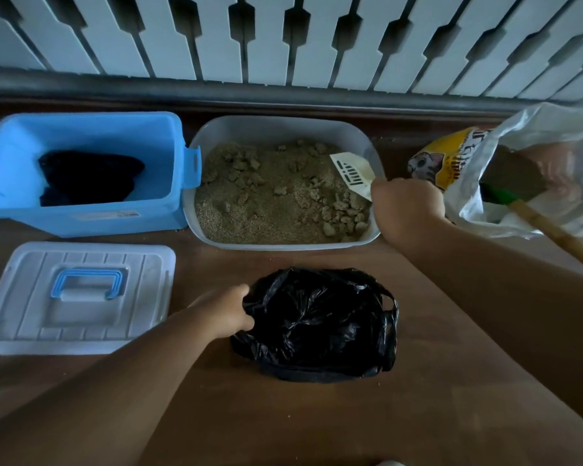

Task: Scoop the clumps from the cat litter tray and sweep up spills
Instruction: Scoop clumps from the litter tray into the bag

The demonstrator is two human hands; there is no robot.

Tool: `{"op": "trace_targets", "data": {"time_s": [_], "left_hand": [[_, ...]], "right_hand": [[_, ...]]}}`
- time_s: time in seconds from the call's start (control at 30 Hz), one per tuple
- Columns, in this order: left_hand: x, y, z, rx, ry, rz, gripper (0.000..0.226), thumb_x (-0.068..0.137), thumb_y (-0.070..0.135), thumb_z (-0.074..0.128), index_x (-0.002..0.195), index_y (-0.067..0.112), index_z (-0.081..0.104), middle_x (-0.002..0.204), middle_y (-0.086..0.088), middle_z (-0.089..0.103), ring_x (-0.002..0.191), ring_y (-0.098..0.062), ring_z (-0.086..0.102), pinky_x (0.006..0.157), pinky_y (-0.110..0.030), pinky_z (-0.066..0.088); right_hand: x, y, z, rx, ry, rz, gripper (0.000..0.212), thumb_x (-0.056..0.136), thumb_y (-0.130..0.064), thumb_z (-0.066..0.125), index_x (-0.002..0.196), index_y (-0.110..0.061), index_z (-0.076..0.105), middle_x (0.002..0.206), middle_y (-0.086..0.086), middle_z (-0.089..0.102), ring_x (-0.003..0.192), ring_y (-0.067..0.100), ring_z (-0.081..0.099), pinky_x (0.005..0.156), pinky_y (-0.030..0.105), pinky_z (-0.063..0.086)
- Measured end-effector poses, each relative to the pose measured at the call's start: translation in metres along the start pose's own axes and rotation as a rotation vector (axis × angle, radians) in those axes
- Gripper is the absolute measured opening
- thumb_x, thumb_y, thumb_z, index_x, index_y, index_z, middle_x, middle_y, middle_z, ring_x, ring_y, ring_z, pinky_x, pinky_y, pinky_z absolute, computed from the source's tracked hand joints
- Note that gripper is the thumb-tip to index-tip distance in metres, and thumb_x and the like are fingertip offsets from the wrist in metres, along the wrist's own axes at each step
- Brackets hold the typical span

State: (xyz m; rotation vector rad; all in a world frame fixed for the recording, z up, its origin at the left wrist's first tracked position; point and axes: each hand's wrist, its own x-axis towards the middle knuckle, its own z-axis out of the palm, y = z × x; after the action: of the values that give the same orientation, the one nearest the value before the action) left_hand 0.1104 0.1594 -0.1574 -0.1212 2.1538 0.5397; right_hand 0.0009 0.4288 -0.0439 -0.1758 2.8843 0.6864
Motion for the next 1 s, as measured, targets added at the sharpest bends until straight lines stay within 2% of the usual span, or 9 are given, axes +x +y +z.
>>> {"op": "trace_targets", "data": {"time_s": [0.13, 0.27, 0.37, 0.5, 0.57, 0.63, 0.73, 0.87, 1.0], "left_hand": [[0.002, 0.001, -0.003, -0.112, 0.052, -0.036, 0.093, 0.083, 0.056, 0.068, 0.158, 0.022, 0.024, 0.162, -0.004, 0.029, 0.143, -0.026, 0.038, 0.105, -0.035, 0.042], [0.007, -0.002, -0.002, -0.134, 0.092, -0.041, 0.094, 0.082, 0.067, 0.064, 0.156, 0.020, 0.030, 0.160, -0.005, 0.035, 0.142, -0.026, 0.040, 0.108, -0.037, 0.040], [0.010, 0.001, -0.001, -0.138, 0.106, -0.028, 0.087, 0.087, 0.064, 0.060, 0.155, 0.019, 0.033, 0.158, -0.006, 0.037, 0.141, -0.027, 0.040, 0.108, -0.037, 0.039], [0.013, 0.005, 0.003, -0.163, 0.108, -0.015, 0.081, 0.091, 0.059, 0.059, 0.155, 0.017, 0.032, 0.159, -0.008, 0.036, 0.142, -0.027, 0.039, 0.109, -0.037, 0.038], [0.014, 0.008, 0.004, -0.168, 0.113, -0.012, 0.081, 0.092, 0.059, 0.058, 0.156, 0.017, 0.032, 0.158, -0.008, 0.037, 0.142, -0.027, 0.040, 0.109, -0.037, 0.038], [0.015, 0.014, 0.004, -0.172, 0.132, -0.004, 0.079, 0.092, 0.059, 0.056, 0.156, 0.017, 0.032, 0.157, -0.007, 0.039, 0.140, -0.027, 0.042, 0.107, -0.037, 0.040], [0.015, 0.023, 0.003, -0.189, 0.177, -0.001, 0.076, 0.094, 0.058, 0.053, 0.155, 0.018, 0.032, 0.155, -0.008, 0.042, 0.136, -0.026, 0.047, 0.097, -0.033, 0.042], [0.015, 0.025, 0.002, -0.206, 0.204, 0.005, 0.072, 0.095, 0.055, 0.052, 0.154, 0.018, 0.036, 0.152, -0.007, 0.046, 0.131, -0.024, 0.051, 0.095, -0.033, 0.045], [0.015, 0.017, 0.003, -0.243, 0.178, -0.012, 0.071, 0.094, 0.057, 0.051, 0.152, 0.018, 0.040, 0.149, -0.007, 0.049, 0.130, -0.024, 0.052, 0.100, -0.034, 0.045]], "right_hand": [[0.003, -0.009, -0.004, 0.092, -0.028, -0.043, 0.027, 0.094, -0.003, 0.052, 0.119, -0.006, 0.061, 0.095, 0.012, 0.065, 0.078, 0.031, 0.057, 0.058, 0.034, 0.039], [-0.001, -0.019, -0.004, 0.194, -0.063, -0.124, 0.028, 0.095, -0.003, 0.049, 0.121, -0.007, 0.060, 0.087, 0.005, 0.051, 0.090, 0.032, 0.061, 0.066, 0.036, 0.038], [-0.001, -0.014, -0.003, 0.245, -0.109, -0.130, 0.031, 0.097, -0.005, 0.047, 0.126, -0.009, 0.057, 0.099, 0.006, 0.058, 0.100, 0.032, 0.062, 0.068, 0.033, 0.035], [-0.006, -0.005, -0.011, 0.113, 0.066, -0.068, 0.033, 0.093, -0.003, 0.050, 0.125, -0.009, 0.056, 0.070, 0.004, 0.050, 0.061, 0.026, 0.051, 0.050, 0.031, 0.033], [-0.005, 0.002, -0.014, 0.034, 0.055, -0.020, 0.035, 0.093, -0.002, 0.050, 0.127, -0.005, 0.055, 0.082, 0.008, 0.063, 0.069, 0.029, 0.061, 0.046, 0.030, 0.029], [-0.004, 0.009, -0.014, -0.016, 0.021, 0.022, 0.028, 0.094, 0.000, 0.049, 0.119, -0.002, 0.060, 0.091, 0.011, 0.068, 0.078, 0.029, 0.065, 0.048, 0.031, 0.033], [-0.007, 0.004, -0.008, -0.026, -0.067, -0.028, 0.024, 0.093, 0.000, 0.050, 0.113, -0.004, 0.063, 0.090, 0.009, 0.067, 0.071, 0.026, 0.057, 0.051, 0.031, 0.038], [-0.003, 0.000, -0.005, 0.129, -0.191, -0.067, 0.030, 0.095, -0.002, 0.046, 0.120, -0.005, 0.062, 0.103, 0.012, 0.063, 0.091, 0.031, 0.061, 0.064, 0.036, 0.042], [0.011, 0.021, -0.002, 0.369, -0.241, 0.019, 0.020, 0.097, -0.012, 0.051, 0.110, -0.006, 0.065, 0.077, 0.003, 0.055, 0.073, 0.023, 0.055, 0.061, 0.031, 0.044]]}}
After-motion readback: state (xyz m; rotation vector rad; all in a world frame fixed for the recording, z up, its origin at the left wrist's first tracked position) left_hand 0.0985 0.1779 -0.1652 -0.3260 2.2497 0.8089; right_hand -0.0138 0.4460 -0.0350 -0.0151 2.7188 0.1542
